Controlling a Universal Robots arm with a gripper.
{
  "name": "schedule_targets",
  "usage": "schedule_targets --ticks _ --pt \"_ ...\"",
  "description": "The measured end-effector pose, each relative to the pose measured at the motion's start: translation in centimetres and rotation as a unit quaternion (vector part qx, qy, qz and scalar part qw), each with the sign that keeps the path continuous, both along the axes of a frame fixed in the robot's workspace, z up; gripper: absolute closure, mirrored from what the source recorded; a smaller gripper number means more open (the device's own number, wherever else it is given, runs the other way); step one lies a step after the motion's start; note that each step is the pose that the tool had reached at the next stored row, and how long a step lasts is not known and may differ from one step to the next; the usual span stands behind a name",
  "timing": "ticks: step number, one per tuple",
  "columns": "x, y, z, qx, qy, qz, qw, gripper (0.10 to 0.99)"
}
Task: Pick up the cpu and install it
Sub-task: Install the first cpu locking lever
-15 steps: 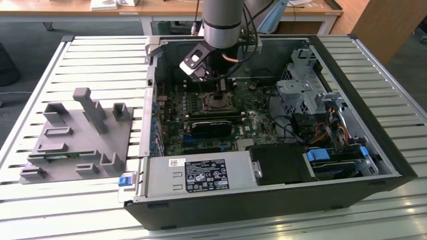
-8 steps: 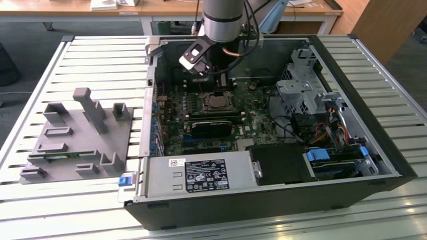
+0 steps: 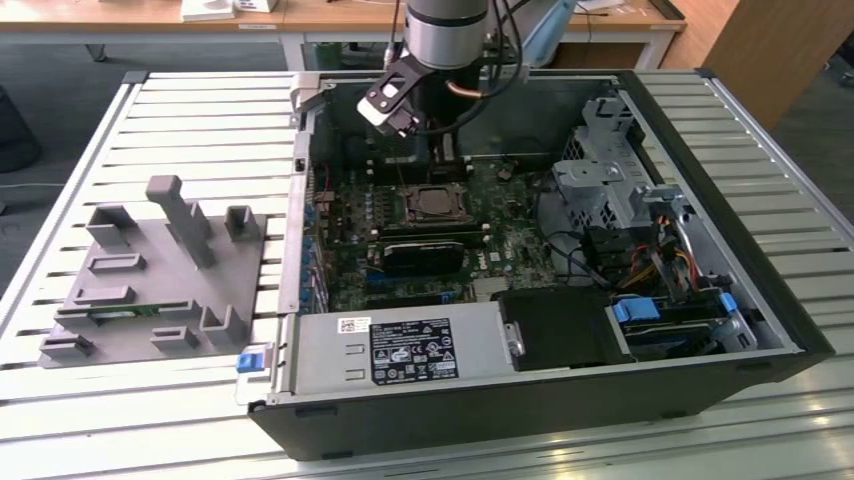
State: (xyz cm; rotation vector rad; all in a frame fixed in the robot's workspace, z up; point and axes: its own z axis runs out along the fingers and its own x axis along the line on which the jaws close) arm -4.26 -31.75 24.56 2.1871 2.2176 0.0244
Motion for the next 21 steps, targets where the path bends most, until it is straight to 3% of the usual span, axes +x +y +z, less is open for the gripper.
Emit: schedule_targets --ticks 9,12,15,21 --pt "0.0 0.0 2.42 0.0007 0.0001 0.0 1.0 0.98" --pt "0.0 0.0 2.54 0.0011 0.0 0.005 1.0 0.98" --pt "0.0 0.0 2.55 0.001 0.0001 0.029 0.9996 0.98" --pt "0.0 0.0 2.54 0.001 0.0001 0.084 0.9965 0.98"
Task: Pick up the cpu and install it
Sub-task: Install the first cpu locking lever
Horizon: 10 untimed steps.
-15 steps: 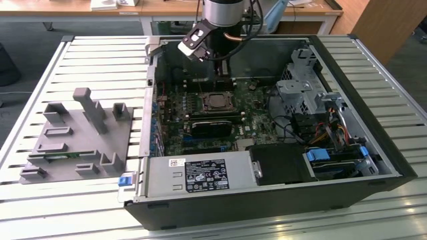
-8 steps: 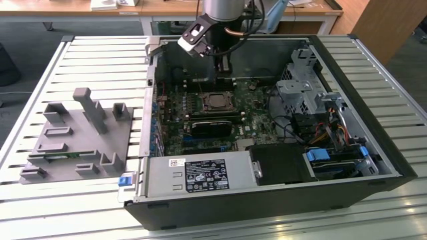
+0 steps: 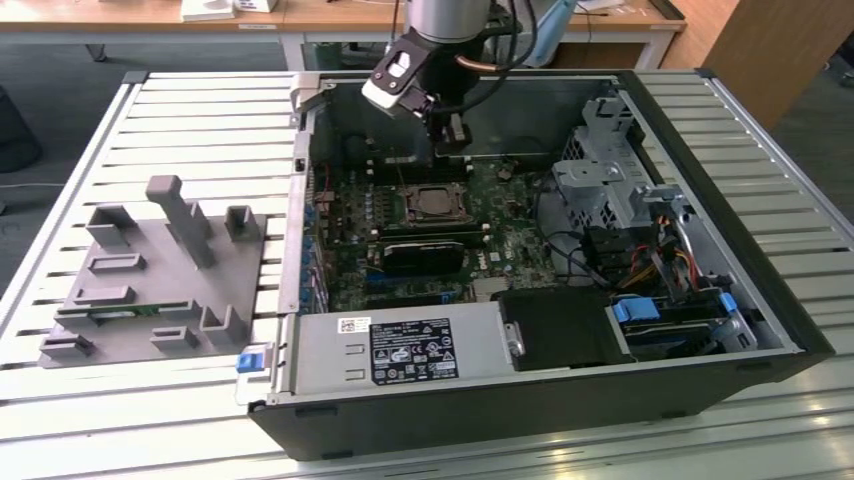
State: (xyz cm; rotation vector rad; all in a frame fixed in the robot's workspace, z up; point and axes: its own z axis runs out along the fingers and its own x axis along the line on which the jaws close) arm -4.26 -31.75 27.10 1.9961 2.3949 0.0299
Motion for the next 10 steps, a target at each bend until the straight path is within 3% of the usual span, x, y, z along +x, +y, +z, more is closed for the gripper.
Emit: schedule_targets --ticks 5,10 --pt "0.0 0.0 -0.04 0.0 0.0 0.045 0.999 0.98" --pt "0.0 0.0 -0.09 0.0 0.0 0.09 0.9959 0.98"
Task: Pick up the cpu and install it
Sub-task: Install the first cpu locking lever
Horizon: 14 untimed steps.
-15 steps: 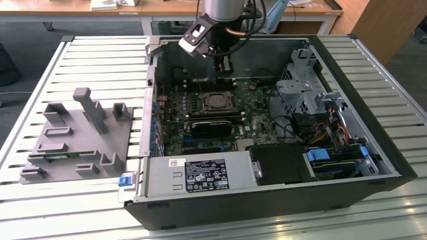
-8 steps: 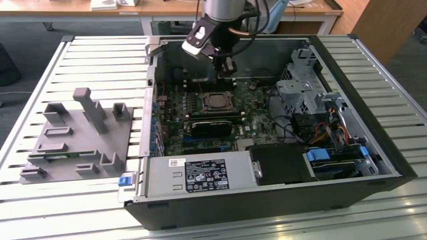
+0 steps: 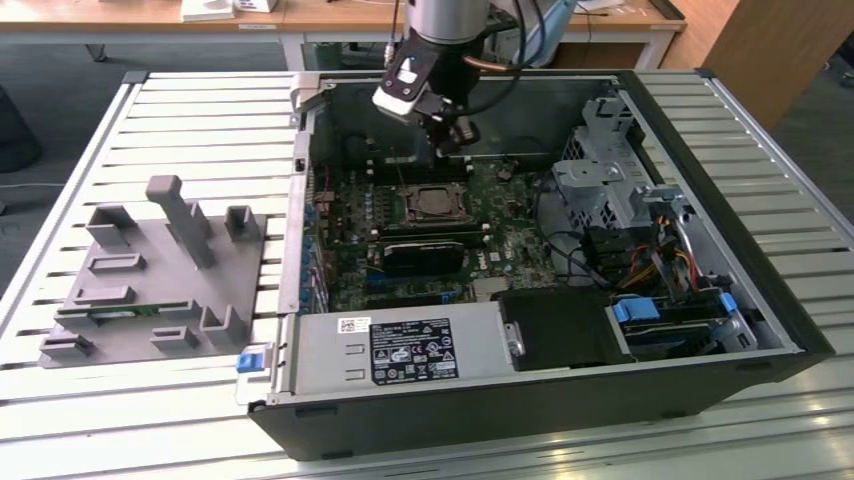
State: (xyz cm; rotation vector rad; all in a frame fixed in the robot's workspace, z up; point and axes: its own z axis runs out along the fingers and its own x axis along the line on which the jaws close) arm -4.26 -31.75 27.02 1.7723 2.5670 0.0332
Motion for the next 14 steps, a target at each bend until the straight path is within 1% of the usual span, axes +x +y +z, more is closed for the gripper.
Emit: schedule_targets --ticks 1,5,8,11,14 --pt "0.0 0.0 0.0 0.0 0.0 0.005 1.0 0.98" --pt "-0.01 -0.01 -0.06 0.0 0.0008 0.009 1.0 0.98" --pt "-0.01 0.0 -0.07 0.0 0.0008 0.026 0.9997 0.98" --pt "-0.01 0.0 -0.07 0.0 0.0008 0.052 0.9986 0.98" --pt "-0.01 0.0 -0.07 0.0 0.0008 0.076 0.9971 0.98"
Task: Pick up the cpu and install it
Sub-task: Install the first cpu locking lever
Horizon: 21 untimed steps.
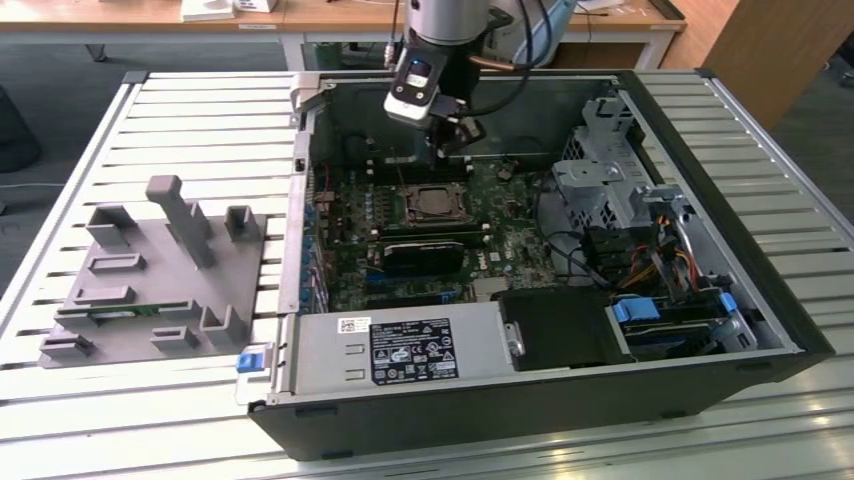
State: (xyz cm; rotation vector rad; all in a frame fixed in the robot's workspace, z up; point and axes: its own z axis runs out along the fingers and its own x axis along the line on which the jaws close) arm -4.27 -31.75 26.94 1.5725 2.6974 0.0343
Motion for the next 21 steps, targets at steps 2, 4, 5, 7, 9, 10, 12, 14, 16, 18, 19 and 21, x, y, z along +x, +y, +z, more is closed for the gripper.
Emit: schedule_targets --ticks 2,4,5,7,9,10,12,14,16,18,19,21 --pt "0.0 0.0 0.0 0.0 0.0 0.014 0.9999 0.98" --pt "0.0 0.0 0.0 0.0 0.0 0.028 0.9996 0.98" --pt "0.0 0.0 0.0 0.0 0.0 0.036 0.9994 0.98" --pt "0.0 0.0 0.0 0.0 0.0 0.05 0.9988 0.98" --pt "0.0 0.0 -0.01 0.0 0.0 0.061 0.9981 0.98" --pt "0.0 -0.02 -0.01 0.0 0.0 0.066 0.9978 0.98" --pt "0.0 -0.03 -0.01 0.0 0.0 0.075 0.9972 0.98" --pt "0.0 -0.03 -0.01 0.0 0.0 0.083 0.9965 0.98" --pt "0.0 -0.03 -0.01 0.0 0.0 0.091 0.9959 0.98" --pt "0.0 -0.03 -0.01 0.0 0.0 0.098 0.9952 0.98" --pt "0.0 -0.03 -0.01 0.0 0.0 0.101 0.9949 0.98" --pt "0.0 -0.04 -0.01 0.0 0.0 0.107 0.9942 0.98"
